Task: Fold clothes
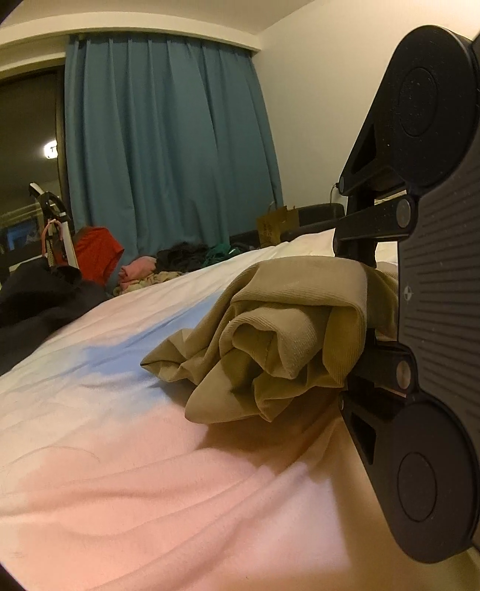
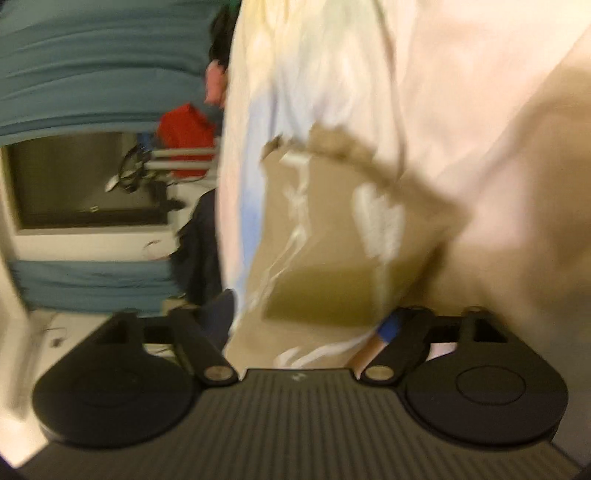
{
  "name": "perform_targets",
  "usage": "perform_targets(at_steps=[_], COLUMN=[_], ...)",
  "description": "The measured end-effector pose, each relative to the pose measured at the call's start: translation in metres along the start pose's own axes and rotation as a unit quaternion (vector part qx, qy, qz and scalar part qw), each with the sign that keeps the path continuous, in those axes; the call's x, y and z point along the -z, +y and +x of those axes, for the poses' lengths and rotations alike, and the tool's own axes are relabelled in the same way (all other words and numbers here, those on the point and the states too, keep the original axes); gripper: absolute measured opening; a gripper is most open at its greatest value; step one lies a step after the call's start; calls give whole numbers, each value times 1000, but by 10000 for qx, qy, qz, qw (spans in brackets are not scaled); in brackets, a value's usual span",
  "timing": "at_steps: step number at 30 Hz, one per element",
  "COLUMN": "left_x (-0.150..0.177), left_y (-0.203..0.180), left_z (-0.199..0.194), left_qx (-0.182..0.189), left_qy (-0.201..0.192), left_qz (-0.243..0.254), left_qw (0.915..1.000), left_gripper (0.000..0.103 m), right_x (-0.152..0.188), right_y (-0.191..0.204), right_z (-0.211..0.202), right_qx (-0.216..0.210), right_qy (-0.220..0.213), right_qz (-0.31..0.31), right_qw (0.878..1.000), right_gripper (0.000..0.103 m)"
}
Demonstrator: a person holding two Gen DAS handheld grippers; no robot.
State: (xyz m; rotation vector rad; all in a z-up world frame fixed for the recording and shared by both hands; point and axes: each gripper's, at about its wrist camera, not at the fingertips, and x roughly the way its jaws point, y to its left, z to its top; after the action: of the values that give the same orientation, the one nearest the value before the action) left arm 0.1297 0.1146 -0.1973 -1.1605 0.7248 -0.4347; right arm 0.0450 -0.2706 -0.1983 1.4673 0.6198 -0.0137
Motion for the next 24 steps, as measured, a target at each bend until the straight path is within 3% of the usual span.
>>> perform_targets(at_steps=[3, 5, 8, 13, 19, 22, 24], left_x=[1, -1, -4, 1, 14, 25, 21], left_y=[0, -4, -13, -37, -90, -122, -141], left_z=[-1, 3, 7, -10, -17, 3, 40], left_qx=[-41, -65, -145, -79, -124, -291, -516], left_qy=[19, 43, 72, 242, 757, 1069, 1239], left_qz=[8, 32, 116, 256, 160, 186, 60], left_qw=[10000, 10000, 9998, 9993, 9969, 9937, 9909], left_gripper=[19, 19, 19, 19, 20, 20, 20], right_x=[-2, -3, 2, 11, 12, -8, -28], right_y=[1, 3, 11, 35, 69, 84, 93], right_z=[-1, -2, -15, -60, -123, -148, -157], right_qx=[225, 360, 331, 254, 198, 244, 317], right_qy=[-162, -226, -414, -635, -778, -796, -854], right_qz=[-243, -425, -651, -999, -1305, -1298, -1349], right_qw=[9993, 9982, 9965, 9926, 9882, 9880, 9867], right_gripper=[61, 40, 29, 26, 25, 25, 25])
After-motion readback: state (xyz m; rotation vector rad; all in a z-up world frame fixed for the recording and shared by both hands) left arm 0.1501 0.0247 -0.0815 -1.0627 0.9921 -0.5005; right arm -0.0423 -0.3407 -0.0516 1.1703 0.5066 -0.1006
